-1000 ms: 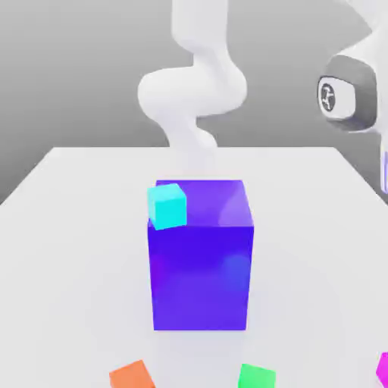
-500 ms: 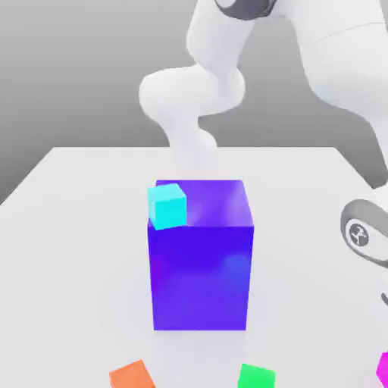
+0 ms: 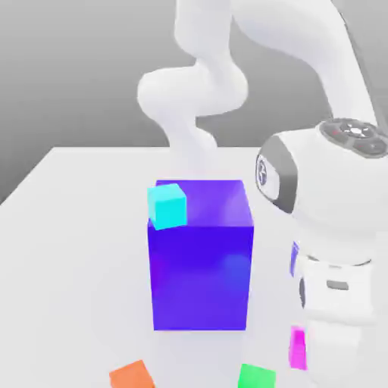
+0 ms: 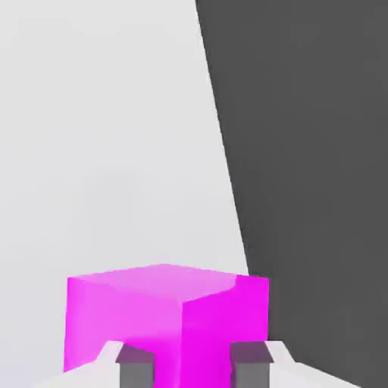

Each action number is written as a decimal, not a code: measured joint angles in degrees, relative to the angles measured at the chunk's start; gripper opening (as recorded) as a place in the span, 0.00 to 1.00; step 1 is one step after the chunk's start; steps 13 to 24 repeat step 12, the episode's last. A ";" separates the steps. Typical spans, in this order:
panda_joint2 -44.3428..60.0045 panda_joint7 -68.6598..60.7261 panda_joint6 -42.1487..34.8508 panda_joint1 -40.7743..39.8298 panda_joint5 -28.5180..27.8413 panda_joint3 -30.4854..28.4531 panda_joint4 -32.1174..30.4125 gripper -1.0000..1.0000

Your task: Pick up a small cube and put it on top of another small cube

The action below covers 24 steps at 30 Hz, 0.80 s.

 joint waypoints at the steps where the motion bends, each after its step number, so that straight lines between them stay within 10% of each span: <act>1: 1.74 -0.42 1.80 -0.63 0.66 0.15 -0.11 0.00; 2: 2.81 -0.68 2.86 -0.97 1.07 0.24 -0.15 1.00; 24: -2.47 0.36 -1.82 -0.50 -0.38 -0.74 -0.57 1.00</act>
